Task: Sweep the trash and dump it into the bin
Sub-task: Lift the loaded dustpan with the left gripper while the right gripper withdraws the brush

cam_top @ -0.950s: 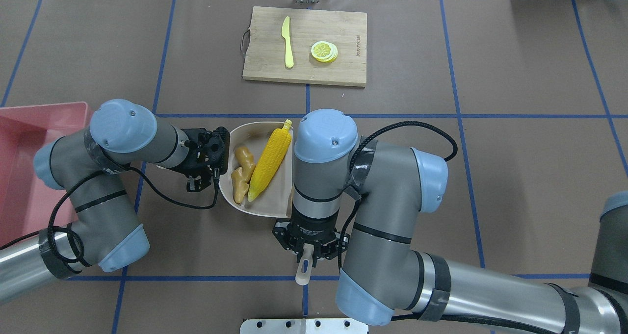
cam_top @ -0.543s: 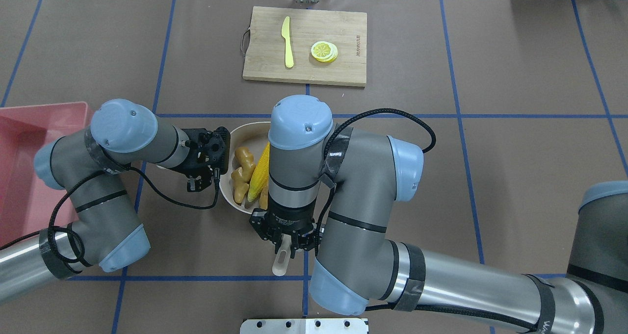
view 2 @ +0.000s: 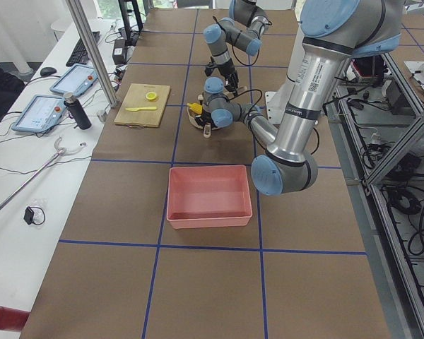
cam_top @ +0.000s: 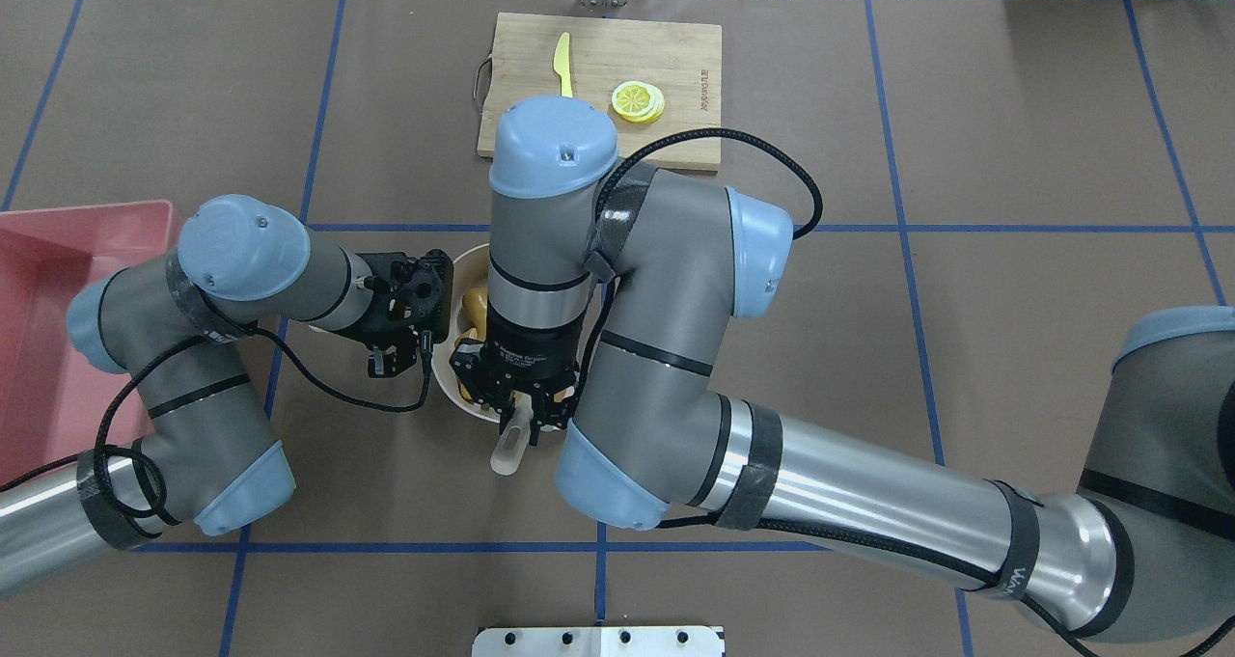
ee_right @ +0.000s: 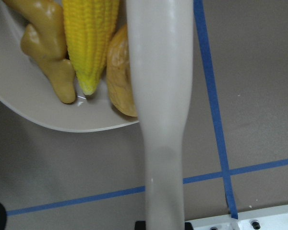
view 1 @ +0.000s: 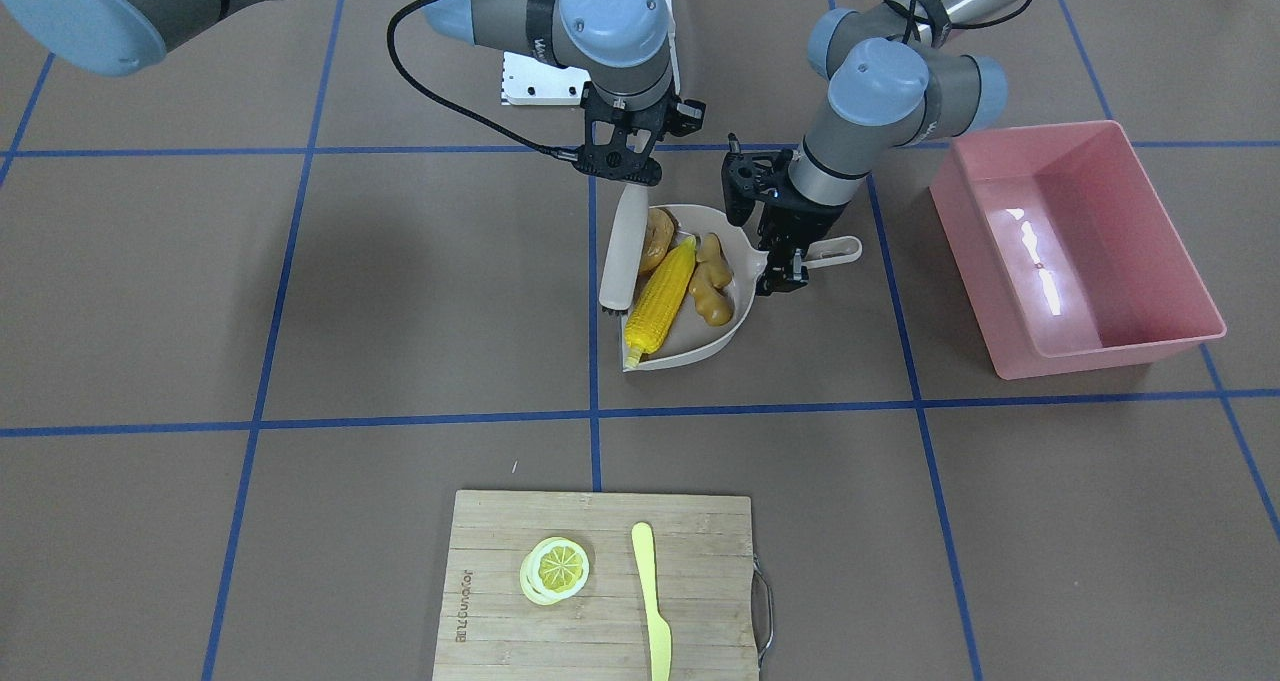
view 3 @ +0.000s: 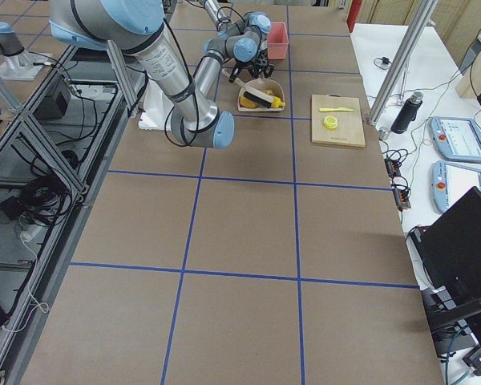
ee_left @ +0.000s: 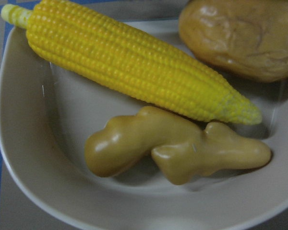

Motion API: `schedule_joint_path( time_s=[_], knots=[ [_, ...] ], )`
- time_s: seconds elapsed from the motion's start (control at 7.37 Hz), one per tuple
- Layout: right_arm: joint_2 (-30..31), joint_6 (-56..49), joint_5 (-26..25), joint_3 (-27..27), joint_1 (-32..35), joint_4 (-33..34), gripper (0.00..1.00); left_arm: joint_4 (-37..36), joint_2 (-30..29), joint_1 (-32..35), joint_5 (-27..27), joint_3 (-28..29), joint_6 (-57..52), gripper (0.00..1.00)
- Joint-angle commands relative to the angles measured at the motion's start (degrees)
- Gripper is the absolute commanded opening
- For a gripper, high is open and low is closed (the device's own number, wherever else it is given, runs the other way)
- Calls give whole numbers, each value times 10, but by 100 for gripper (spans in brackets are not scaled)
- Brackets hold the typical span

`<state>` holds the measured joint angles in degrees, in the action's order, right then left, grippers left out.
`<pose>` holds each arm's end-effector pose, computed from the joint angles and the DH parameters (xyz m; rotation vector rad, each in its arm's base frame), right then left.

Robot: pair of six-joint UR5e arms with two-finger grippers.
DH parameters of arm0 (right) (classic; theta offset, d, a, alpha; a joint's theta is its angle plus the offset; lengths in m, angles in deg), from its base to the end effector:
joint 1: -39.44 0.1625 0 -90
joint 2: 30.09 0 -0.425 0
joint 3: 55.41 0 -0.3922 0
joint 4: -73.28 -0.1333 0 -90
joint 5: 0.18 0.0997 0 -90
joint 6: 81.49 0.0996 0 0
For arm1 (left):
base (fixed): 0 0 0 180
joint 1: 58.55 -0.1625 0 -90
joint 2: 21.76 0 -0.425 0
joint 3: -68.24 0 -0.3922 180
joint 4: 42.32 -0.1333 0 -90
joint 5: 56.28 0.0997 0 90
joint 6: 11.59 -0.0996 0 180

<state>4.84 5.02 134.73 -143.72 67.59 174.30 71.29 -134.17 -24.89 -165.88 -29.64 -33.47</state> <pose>-0.5906 -0.3875 0.0760 -0.5260 -0.8745 0.1029 0.4734 -0.4352 0.3323 0.8729 0.6341 1.4044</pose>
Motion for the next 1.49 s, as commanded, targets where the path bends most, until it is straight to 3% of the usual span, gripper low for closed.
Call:
schedule_joint_path(
  time_s=[0.0,0.27,0.54,0.81,0.95,1.22,1.36],
  knots=[
    [-11,-2,18,10,13,3,0,0,0,0,-1,0,0,0],
    [-9,-11,18,-6,39,40,0,2,3,1,-2,-13,2,0],
    [35,-117,3,-98,70,158,0,7,9,3,-10,-31,3,0],
    [189,-177,-24,-268,78,195,0,10,19,6,-14,-60,35,0],
    [226,-193,-39,-296,78,202,0,13,25,10,-40,-83,78,0],
    [301,-330,-59,-326,121,226,0,24,34,52,-71,-108,95,0],
    [366,-394,-73,-354,140,221,0,35,57,73,-69,-131,134,0]
  ],
)
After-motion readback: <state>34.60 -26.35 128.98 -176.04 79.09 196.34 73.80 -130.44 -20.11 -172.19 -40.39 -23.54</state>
